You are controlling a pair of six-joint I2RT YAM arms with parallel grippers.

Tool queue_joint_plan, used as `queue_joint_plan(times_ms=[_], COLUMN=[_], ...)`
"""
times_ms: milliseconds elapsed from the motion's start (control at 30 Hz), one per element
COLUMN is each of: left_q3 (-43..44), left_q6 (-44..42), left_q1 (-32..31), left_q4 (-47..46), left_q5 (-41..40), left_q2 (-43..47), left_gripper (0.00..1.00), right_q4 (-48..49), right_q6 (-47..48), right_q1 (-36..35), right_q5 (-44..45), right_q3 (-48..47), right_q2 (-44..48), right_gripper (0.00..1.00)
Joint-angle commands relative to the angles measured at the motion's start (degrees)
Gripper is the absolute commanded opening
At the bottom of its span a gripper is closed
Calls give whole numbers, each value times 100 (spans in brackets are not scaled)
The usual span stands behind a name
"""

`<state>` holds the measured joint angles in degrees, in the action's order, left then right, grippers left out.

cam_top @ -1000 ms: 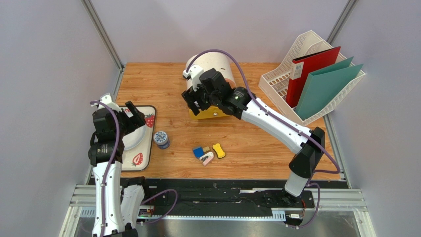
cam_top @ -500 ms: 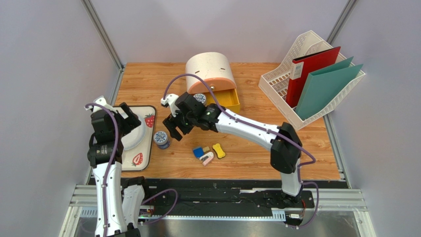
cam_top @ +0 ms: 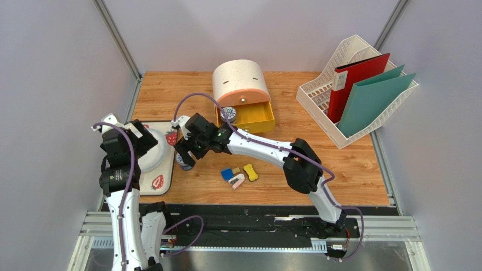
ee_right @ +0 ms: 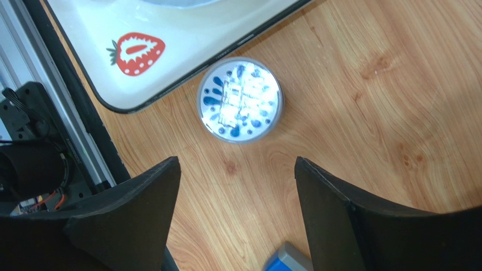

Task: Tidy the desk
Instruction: Pick up the stationery from the center of the board.

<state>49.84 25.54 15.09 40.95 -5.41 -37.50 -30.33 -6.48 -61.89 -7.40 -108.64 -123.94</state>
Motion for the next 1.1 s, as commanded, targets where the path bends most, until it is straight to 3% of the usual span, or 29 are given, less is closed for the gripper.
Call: queue_joint_plan(times_ms=[0,267,1067], left_q3=[104,157,131], left_q6=[56,153,206], left_q1=[55,55,55], left_q4=[-43,71,27], left_q5=[-21,-285,-215], left_q2=[119,199,252], left_gripper=[99,99,99], right_q4=[229,273,80], right_q6=[-186,-222,-160], right_q1=[-113,-148,-271], right_q5=[290,423,740], right_q3=[-543,-843,-1731], right_q2=[-218,-579,-1466], right_gripper=[82,88,87])
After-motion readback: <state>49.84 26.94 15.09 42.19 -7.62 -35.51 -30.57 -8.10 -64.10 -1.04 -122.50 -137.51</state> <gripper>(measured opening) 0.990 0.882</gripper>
